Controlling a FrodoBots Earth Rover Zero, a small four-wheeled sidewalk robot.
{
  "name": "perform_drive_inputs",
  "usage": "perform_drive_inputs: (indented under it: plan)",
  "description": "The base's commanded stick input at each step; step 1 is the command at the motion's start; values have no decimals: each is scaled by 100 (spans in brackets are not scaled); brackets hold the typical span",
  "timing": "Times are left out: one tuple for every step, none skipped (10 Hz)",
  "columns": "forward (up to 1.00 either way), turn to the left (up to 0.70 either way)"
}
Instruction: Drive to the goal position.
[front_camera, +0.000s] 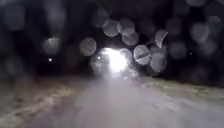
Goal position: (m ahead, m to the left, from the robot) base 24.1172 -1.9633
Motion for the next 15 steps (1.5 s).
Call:
perform_drive_inputs:
  plan:
    - [70,14]
    - [70,5]
    - [70,1]
    - [70,0]
    - [70,0]
    - [70,0]
    - [70,0]
    - [70,0]
    - [70,0]
    - [70,0]
    - [70,0]
    - [70,0]
    - [70,0]
    - [70,0]
    - [70,0]
